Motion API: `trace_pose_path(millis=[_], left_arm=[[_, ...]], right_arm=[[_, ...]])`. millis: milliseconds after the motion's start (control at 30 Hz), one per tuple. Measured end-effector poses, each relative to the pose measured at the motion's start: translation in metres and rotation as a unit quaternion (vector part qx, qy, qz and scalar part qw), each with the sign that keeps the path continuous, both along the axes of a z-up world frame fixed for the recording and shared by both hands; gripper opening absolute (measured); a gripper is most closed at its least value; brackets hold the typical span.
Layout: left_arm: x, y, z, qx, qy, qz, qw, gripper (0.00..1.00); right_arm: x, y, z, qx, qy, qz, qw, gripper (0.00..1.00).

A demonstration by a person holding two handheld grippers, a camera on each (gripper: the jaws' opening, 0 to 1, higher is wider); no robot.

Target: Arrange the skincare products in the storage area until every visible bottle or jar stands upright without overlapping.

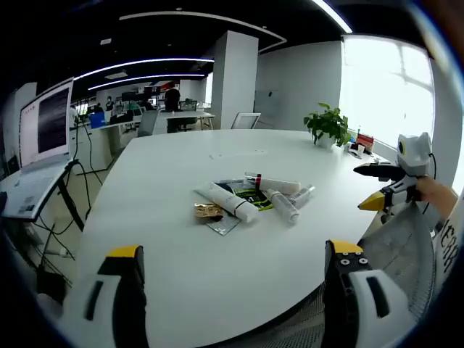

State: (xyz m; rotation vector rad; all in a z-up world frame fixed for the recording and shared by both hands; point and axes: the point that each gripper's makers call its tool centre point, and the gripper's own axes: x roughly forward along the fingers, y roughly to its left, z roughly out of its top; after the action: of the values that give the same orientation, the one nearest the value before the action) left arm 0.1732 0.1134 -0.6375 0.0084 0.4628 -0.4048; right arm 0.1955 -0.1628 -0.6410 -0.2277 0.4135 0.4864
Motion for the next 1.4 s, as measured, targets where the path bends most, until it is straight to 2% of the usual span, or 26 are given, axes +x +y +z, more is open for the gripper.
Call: trace_pose_path(millis=[900,1133,1400], left_arm=[[0.0001,0.0009,-0.0002,-0.003,0.002,0.004,1.0,0.99],[-0.0002,0.0002,-0.0036,0.013,0.004,0.001,0.9999,0.99],[0.0001,0.0004,-0.0039,0.014,0.005,0.0,0.9999,0.99]], right_arm=[[-0.0005,0.003,-0.0013,0.001,0.003,0.008,1.0,0.94],[-0.001,0.0044,-0.0031,-0.004,0.007,0.012,0.9999,0.94],[-0.0009,0.0069,-0.003,-0.006,0.008,0.017,0.9998,0.94]])
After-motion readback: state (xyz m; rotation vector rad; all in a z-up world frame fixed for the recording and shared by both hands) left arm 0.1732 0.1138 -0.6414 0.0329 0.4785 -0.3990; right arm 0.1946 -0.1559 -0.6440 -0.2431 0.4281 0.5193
